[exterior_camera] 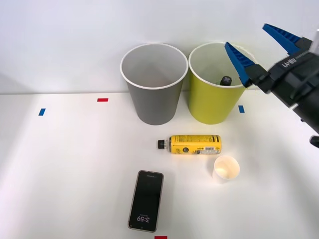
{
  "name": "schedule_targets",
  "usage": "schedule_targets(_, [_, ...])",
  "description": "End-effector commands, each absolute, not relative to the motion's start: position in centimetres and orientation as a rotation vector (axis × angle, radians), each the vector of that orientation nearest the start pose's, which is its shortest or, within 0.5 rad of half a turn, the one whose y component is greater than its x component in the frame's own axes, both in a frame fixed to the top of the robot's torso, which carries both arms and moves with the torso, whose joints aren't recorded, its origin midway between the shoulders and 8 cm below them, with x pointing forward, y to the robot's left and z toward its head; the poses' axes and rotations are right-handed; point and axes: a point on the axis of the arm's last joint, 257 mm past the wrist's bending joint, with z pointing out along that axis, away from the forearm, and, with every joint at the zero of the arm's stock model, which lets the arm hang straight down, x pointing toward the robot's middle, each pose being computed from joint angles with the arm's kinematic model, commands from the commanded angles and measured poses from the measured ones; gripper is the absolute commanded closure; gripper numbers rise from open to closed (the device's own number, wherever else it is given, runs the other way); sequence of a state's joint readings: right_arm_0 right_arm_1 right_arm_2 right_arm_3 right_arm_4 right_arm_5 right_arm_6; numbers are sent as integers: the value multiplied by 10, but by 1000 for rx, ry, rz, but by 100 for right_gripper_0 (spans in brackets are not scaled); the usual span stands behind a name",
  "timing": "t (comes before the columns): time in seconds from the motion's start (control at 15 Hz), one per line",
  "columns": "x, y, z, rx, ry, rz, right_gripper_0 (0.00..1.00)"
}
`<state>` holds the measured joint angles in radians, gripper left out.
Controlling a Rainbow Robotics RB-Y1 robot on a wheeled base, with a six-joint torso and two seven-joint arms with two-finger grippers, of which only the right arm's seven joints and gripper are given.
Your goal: Put cans in the gray bin, plastic bottles in the light green bin
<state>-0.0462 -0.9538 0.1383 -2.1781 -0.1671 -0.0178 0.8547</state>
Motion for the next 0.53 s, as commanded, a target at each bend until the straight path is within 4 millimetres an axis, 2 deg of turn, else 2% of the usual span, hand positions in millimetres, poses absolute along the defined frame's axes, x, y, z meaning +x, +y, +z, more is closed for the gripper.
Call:
schedule_targets(0.07, [417, -196, 39, -409, 1248, 459, 0])
schedule_targets(0.27, [390, -216, 21, -260, 1273, 497, 0])
schedule_targets(0.33, [383, -224, 10, -180, 1277, 527, 0])
schedule_targets(0.53, [368, -231, -28, -27, 1330, 596, 0])
